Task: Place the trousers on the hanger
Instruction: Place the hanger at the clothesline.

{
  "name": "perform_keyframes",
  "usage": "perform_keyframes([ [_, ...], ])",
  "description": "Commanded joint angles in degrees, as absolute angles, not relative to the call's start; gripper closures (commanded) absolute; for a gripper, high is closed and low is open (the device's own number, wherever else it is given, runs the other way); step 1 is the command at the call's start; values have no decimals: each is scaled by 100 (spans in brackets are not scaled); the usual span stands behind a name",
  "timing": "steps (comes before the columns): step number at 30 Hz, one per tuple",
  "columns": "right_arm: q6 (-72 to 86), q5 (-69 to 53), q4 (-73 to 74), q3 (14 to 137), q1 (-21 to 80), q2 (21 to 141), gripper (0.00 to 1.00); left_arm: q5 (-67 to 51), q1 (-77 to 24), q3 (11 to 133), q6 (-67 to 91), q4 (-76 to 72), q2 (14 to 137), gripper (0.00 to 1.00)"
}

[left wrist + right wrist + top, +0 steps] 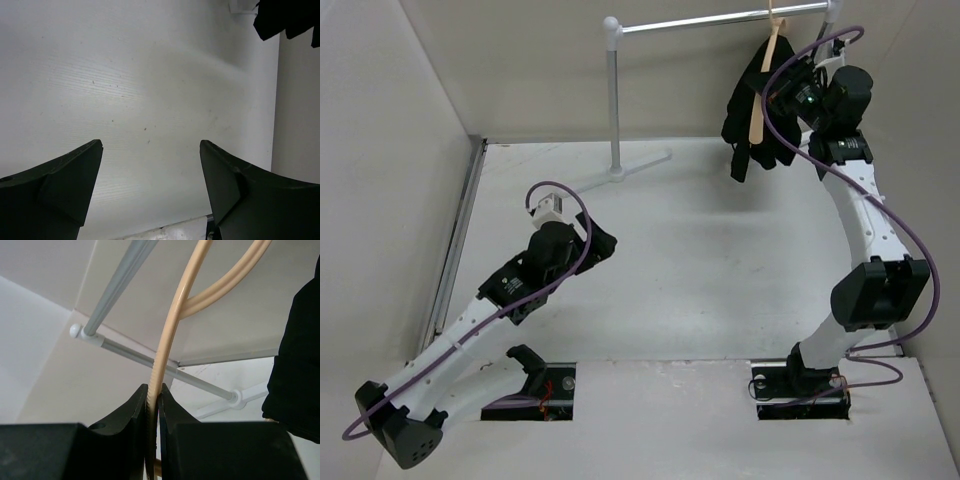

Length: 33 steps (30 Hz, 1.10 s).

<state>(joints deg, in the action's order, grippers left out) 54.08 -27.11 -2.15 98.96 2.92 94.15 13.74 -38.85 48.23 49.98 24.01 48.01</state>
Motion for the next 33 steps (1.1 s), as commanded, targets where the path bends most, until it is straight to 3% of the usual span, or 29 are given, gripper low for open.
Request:
perform_keyframes([
  [1, 5405, -2970, -1257, 10397, 163, 9351, 96, 1424, -3836, 4729, 4975, 2320, 4693, 23],
  [8, 5519, -3006, -1310, 10389, 83, 9676, 96, 1468, -3775, 4615, 4975, 2329, 4729, 20],
  [12, 5546, -2945, -1318, 10248, 83, 9773, 96, 1468, -3687, 4527, 5001, 2399, 4650, 0],
  [20, 5642, -2865, -1371, 10029, 57, 9852, 86, 1643, -3581, 4456, 5036, 2768, 4544, 0],
  [28, 5748, -2795, -1231, 9871, 75, 9984, 84, 1652, -3538, 4377, 5106, 2856, 4368, 0],
  [33, 5739, -2733, -1230, 9738, 83, 9976, 76, 1652, -3555, 4333, 5185, 2865, 4289, 0],
])
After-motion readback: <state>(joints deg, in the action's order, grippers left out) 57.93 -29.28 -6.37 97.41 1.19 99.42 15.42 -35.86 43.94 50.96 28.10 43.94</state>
